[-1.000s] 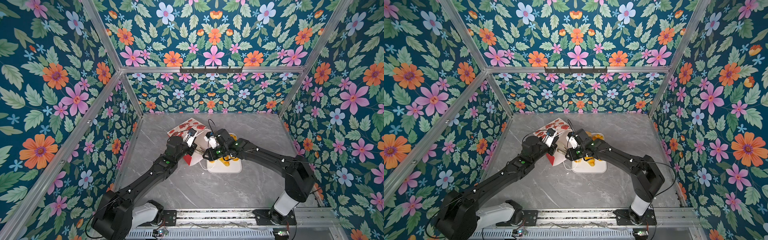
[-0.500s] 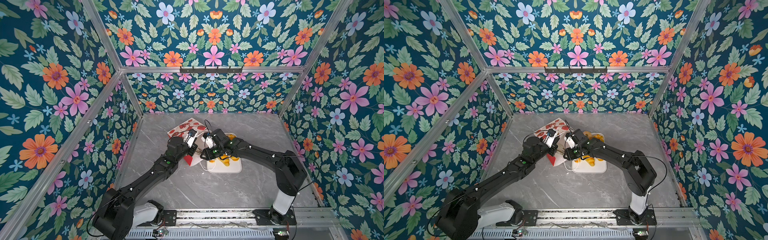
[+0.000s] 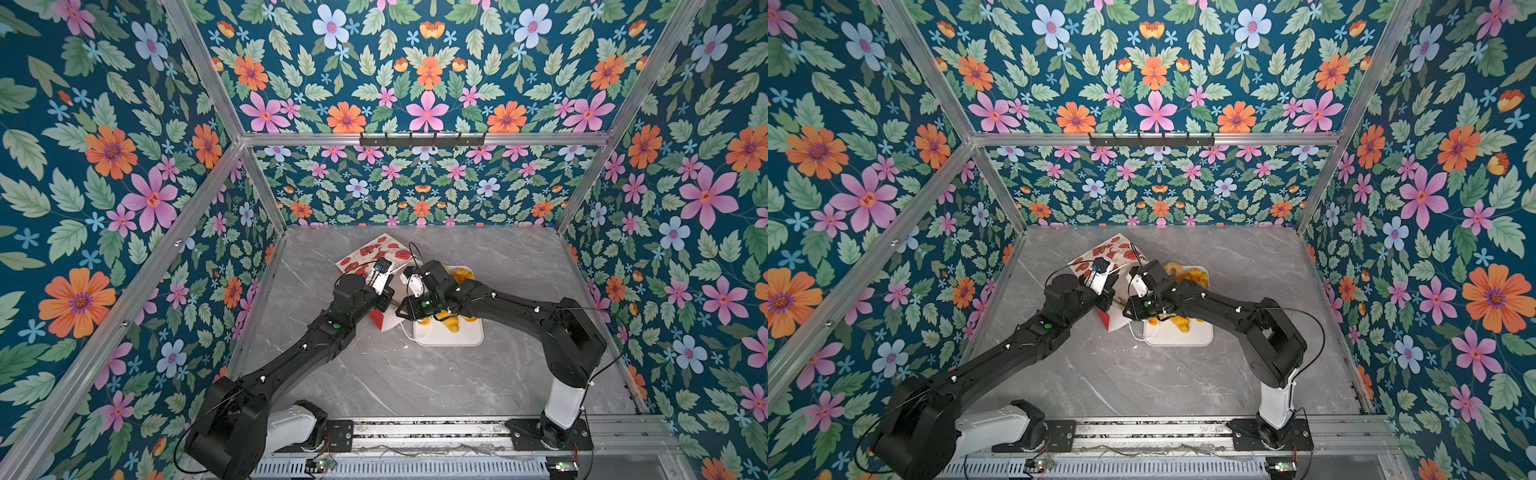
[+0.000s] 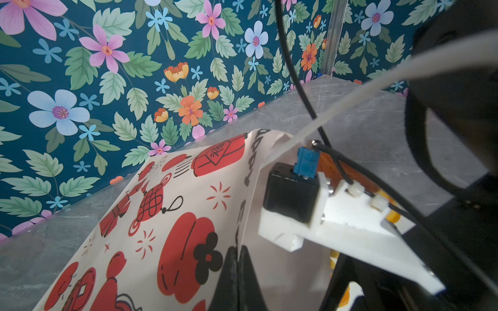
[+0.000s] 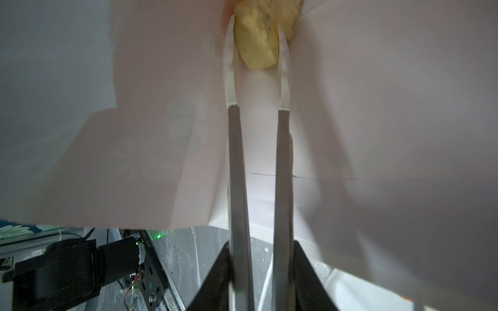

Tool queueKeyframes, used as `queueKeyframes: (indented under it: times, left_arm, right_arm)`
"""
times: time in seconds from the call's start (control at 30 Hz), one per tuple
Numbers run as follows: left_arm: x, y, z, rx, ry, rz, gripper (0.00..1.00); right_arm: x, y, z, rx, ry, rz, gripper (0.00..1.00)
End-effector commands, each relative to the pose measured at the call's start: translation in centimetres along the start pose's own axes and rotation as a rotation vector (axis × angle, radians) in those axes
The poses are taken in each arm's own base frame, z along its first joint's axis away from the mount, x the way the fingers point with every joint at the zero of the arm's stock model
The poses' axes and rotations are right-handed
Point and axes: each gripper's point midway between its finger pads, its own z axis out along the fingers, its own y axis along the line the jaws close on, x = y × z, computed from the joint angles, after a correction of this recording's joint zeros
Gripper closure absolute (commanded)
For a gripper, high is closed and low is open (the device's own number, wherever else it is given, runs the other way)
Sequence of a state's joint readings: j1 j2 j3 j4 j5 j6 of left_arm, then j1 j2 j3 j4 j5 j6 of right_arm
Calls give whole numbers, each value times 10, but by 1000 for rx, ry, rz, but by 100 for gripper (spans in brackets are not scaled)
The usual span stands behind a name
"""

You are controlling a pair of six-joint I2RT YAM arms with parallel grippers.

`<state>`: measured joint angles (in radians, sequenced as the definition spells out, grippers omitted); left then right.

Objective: Take the fake bread out of the paper bag

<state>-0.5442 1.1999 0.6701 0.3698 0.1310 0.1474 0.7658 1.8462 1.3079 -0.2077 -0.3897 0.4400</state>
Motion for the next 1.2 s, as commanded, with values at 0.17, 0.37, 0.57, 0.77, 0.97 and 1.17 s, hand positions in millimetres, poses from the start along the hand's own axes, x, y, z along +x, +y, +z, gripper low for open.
queueKeyframes:
  times: [0.17,0.37,0.57,0.77,0.97,1.17]
  left_arm:
    - [-14,1,-4,-3,-55,-10,100]
    - [-11,2,-4,-11,-46,-9,100]
    - [-8,6,-1,-31,-33,-5,100]
    - [-8,7,2,-40,-31,-6,100]
    - [-5,7,5,-41,-22,-6,100]
    - [-3,8,6,-44,-20,-8,100]
  right_arm:
    - [-13,6,7,-34,-41,5,79]
    - [-13,3,2,-13,-52,-10,84]
    - [-6,-3,-15,44,-58,-34,86]
    - [9,-9,-36,88,-53,-37,87]
    - [17,-7,-67,92,-102,-34,88]
    - [25,-11,-89,79,-126,-16,88]
